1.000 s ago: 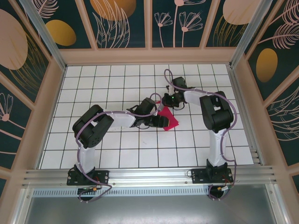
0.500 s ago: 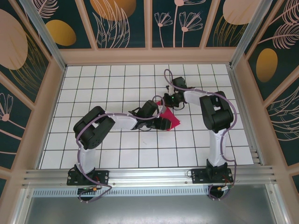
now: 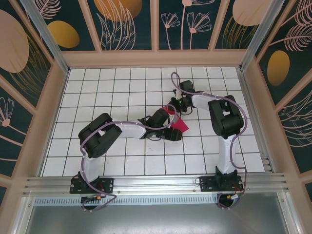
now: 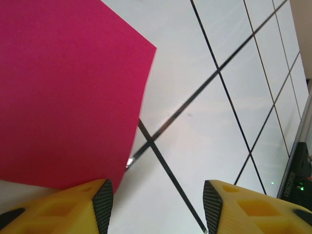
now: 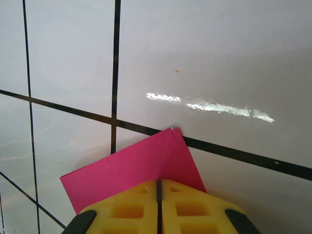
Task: Fold a paper plane with a square sheet of paper (fold left side to right side)
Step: First fold the square sheet of paper in half at the center of the table.
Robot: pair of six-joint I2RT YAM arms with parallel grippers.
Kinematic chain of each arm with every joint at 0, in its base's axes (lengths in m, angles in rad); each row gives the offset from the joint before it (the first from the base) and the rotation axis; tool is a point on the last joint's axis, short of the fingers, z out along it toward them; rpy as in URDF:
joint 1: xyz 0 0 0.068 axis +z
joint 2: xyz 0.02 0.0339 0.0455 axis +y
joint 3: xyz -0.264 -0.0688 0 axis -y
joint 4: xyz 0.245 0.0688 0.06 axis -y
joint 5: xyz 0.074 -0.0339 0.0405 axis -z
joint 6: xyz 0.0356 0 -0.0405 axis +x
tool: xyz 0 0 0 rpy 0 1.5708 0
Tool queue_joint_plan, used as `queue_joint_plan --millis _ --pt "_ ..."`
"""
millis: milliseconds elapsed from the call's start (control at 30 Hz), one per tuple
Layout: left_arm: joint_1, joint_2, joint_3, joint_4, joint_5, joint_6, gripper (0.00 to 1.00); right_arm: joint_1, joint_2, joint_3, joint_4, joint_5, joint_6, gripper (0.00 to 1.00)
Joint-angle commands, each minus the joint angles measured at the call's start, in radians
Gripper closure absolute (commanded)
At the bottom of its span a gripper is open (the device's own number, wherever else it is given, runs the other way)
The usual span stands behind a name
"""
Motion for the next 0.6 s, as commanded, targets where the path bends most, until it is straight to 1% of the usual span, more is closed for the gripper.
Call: queue_joint_plan --millis 0,233,367,467,567 --pt "-0.032 0.015 -0.008 -0.080 0.051 0.000 0.45 0.038 0.065 -0.046 -0.100 0.046 0.012 0.90" --pt "-0.035 -0.004 -0.033 -0.059 0.065 -0.009 0.45 0.041 0.065 -0.046 -0.093 0.040 0.015 0.90" --pt "-0.030 -0.070 -0.043 -0.041 0.063 -0.009 0.44 0.044 0.061 -0.043 -0.094 0.038 0.015 0.90" --pt "0.000 -0.137 -0.055 -0.045 0.053 -0.008 0.43 0.043 0.060 -0.040 -0.099 0.043 0.014 0.90" --pt "0.052 -0.176 -0.076 -0.048 0.035 -0.010 0.43 0.042 0.057 -0.039 -0.100 0.043 0.014 0.90"
